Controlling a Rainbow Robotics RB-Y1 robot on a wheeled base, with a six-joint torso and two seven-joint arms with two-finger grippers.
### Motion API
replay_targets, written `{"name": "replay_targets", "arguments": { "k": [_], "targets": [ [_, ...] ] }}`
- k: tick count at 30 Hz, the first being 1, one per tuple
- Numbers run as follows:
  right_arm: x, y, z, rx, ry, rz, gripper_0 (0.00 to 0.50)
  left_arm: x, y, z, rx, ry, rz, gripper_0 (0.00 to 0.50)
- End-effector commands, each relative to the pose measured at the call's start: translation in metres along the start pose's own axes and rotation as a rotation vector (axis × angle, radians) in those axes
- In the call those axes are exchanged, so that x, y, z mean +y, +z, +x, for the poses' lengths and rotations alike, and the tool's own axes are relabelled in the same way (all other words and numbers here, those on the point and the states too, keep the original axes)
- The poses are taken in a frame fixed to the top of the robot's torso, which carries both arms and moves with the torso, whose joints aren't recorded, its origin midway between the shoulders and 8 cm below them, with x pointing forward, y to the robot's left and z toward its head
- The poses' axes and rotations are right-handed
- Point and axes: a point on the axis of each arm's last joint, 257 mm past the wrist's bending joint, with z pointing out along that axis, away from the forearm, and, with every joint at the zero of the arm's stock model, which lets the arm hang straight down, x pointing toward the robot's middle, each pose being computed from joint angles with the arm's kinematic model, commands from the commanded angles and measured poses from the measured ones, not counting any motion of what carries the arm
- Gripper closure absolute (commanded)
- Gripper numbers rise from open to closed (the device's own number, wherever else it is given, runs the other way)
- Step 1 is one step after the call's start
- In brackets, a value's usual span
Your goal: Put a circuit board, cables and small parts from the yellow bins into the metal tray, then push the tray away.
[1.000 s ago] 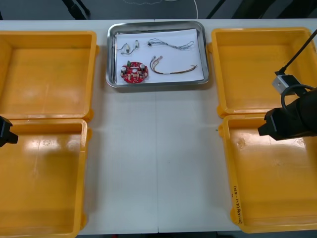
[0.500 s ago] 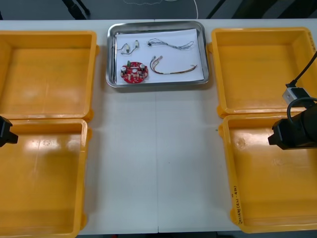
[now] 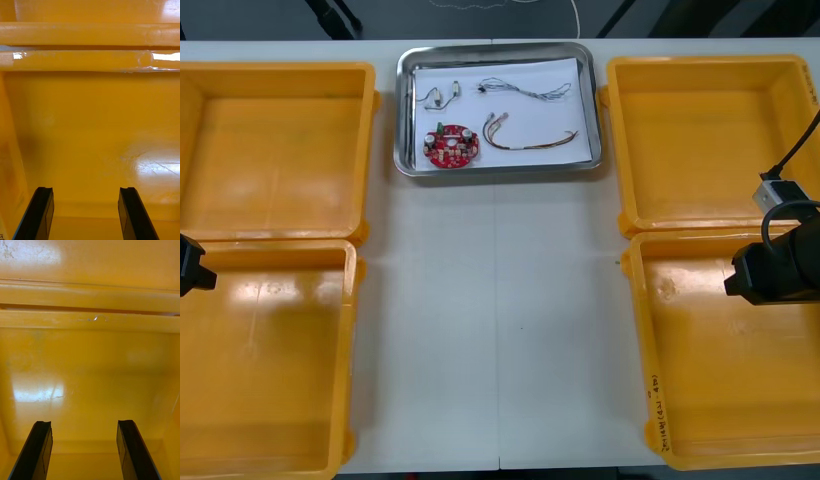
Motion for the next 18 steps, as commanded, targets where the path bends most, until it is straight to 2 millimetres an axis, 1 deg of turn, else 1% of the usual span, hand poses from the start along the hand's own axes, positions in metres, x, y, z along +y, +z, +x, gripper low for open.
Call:
{"name": "replay_targets", "arguments": {
  "k": [1, 18],
  "targets": [
    [-0.0197, -0.0136, -0.0047, -0.037, 0.046, 0.053, 0.000, 0.0161, -0.0163, -0.0034, -0.023, 0.093, -0.048, 0.000],
    [-0.0225, -0.0132, -0.0046, -0.039, 0.048, 0.064, 0.000, 0.0161, -0.0163, -0.0034, -0.023, 0.093, -0.048, 0.000]
  ]
}}
